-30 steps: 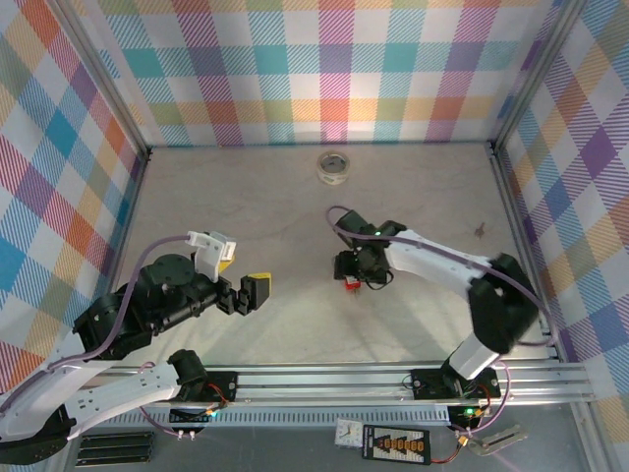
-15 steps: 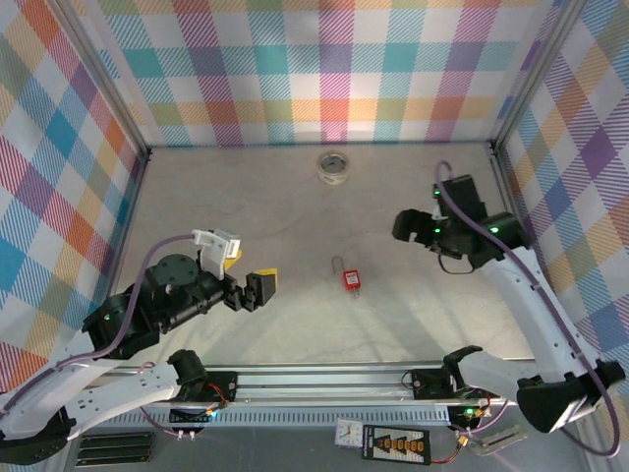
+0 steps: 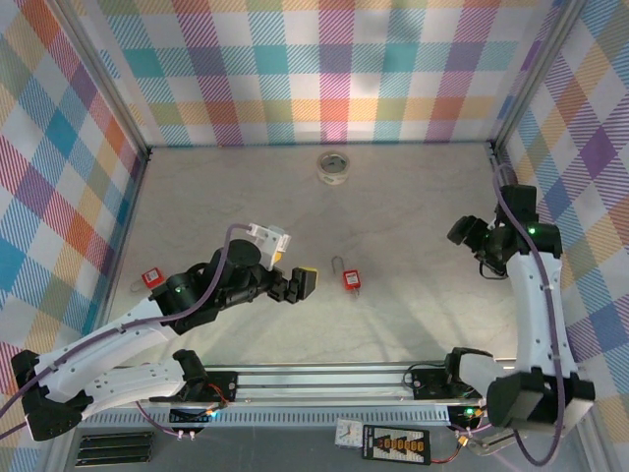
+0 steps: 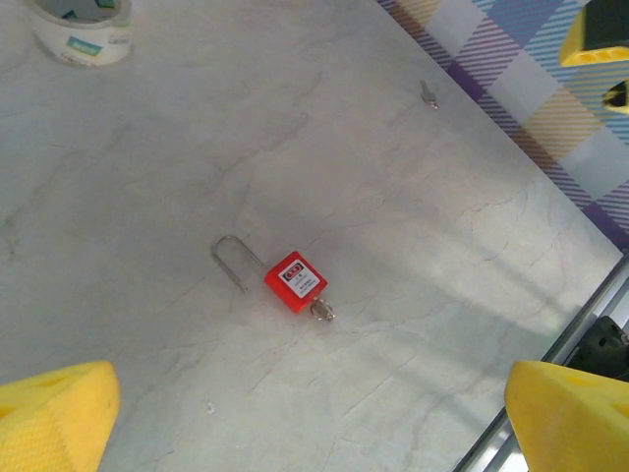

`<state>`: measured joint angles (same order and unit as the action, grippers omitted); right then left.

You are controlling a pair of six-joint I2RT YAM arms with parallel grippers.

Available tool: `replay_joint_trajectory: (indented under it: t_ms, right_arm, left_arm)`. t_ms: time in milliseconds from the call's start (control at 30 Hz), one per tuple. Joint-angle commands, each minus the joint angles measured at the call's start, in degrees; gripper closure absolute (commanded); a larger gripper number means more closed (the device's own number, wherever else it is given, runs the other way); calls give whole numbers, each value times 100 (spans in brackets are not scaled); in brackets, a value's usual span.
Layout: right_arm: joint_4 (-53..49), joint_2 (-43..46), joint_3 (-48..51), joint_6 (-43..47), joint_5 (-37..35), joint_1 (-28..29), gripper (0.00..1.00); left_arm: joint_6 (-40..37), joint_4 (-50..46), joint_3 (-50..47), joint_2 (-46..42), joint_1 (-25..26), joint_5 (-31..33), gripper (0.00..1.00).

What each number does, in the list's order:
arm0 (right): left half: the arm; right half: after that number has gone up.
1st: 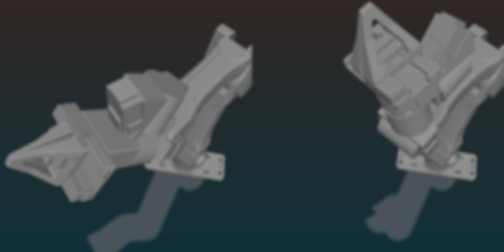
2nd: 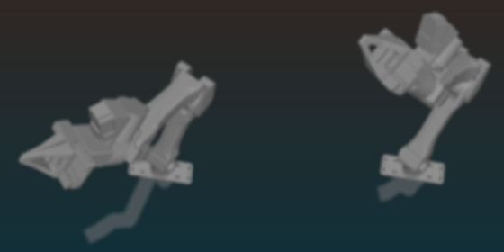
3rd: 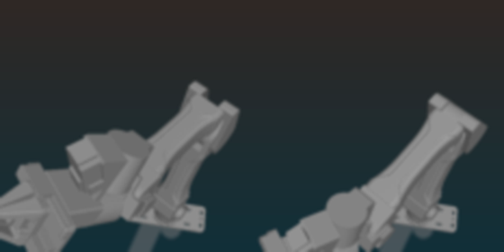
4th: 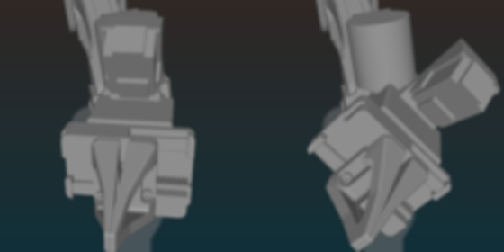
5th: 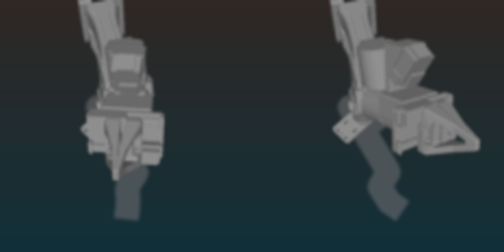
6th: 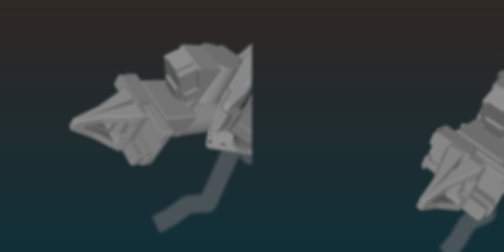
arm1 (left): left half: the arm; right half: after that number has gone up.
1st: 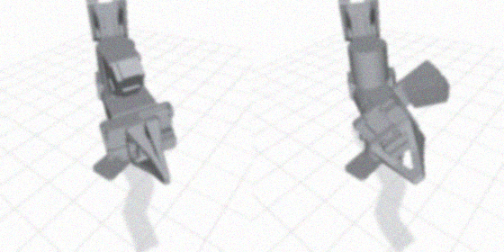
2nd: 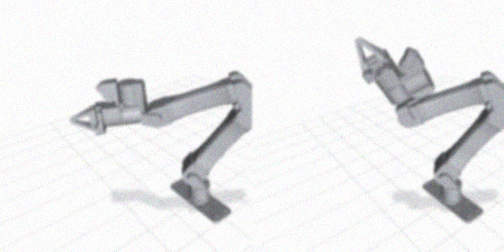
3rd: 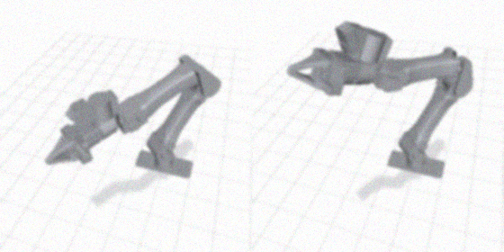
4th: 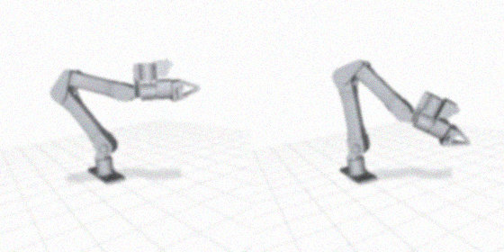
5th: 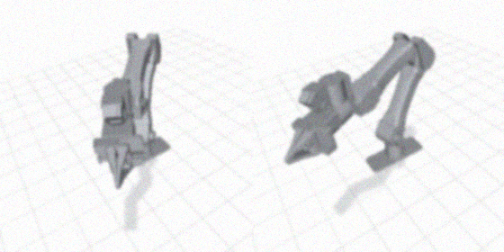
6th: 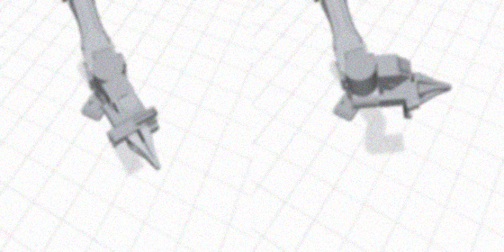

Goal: Unlock with the key

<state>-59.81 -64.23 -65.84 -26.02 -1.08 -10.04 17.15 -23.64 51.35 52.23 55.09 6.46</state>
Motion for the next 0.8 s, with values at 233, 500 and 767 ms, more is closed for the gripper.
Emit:
replay_joint_trajectory:
  t_ms: [233,500,767]
  right_arm:
    - [1477,-2935,-784,416,-25,-859,44]
    - [1237,-4244,-1741,921,-627,-814,52]
    - [1202,-4911,-1968,1295,-1421,-266,53]
  left_arm:
    - [-125,701,-337,-37,-24,-187,0]
    - [-99,514,-310,85,-51,-62,0]
    - [2,483,-239,312,-60,-41,0]
